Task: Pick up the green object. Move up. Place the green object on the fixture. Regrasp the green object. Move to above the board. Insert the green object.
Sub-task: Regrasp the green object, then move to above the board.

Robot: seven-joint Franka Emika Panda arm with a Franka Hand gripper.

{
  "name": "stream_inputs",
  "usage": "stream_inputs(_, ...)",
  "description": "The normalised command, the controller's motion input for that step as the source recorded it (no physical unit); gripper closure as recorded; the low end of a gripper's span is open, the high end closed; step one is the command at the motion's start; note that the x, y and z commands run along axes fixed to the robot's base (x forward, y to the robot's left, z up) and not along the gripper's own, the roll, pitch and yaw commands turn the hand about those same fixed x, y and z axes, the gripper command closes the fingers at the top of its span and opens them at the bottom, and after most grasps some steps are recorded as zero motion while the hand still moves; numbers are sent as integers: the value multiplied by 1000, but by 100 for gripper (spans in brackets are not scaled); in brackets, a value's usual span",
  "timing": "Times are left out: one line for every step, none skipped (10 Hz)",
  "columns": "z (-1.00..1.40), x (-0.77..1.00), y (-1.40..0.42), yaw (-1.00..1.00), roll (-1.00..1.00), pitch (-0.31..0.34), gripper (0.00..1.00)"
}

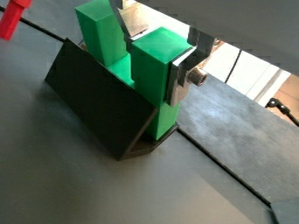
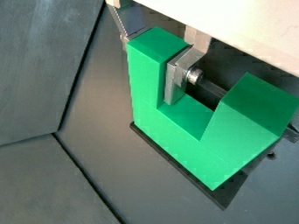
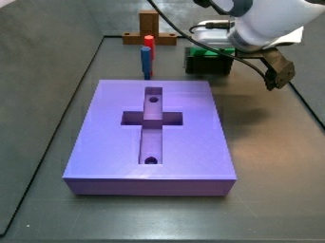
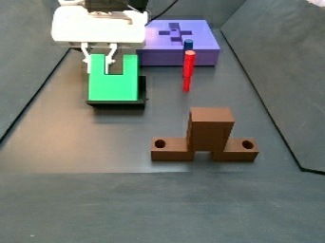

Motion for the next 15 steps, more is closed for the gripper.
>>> stream_inputs(0, 0, 0, 0, 0, 0, 100)
stream_inputs(0, 0, 0, 0, 0, 0, 100)
stream_inputs(0, 0, 0, 0, 0, 0, 100)
stream_inputs(0, 0, 0, 0, 0, 0, 100)
stream_inputs(0, 0, 0, 0, 0, 0, 100)
stream_inputs(0, 0, 0, 0, 0, 0, 100)
stream_inputs(1400, 0, 0, 0, 0, 0, 100)
stream_inputs(1400, -20, 22, -29, 23, 26, 100)
stream_inputs(1400, -41, 29, -48, -29, 2, 100)
stream_inputs(1400, -50, 38, -20, -11, -12, 100)
stream_inputs(1400, -44, 26, -24, -12, 27, 100)
stream_inputs(1400, -43, 25, -25, -11, 33, 100)
stream_inputs(1400, -50, 28, -8, -8, 36, 100)
stream_inputs(794, -23, 7, -4, -11, 42, 100)
stream_inputs(525, -4, 7, 4, -9, 51, 100)
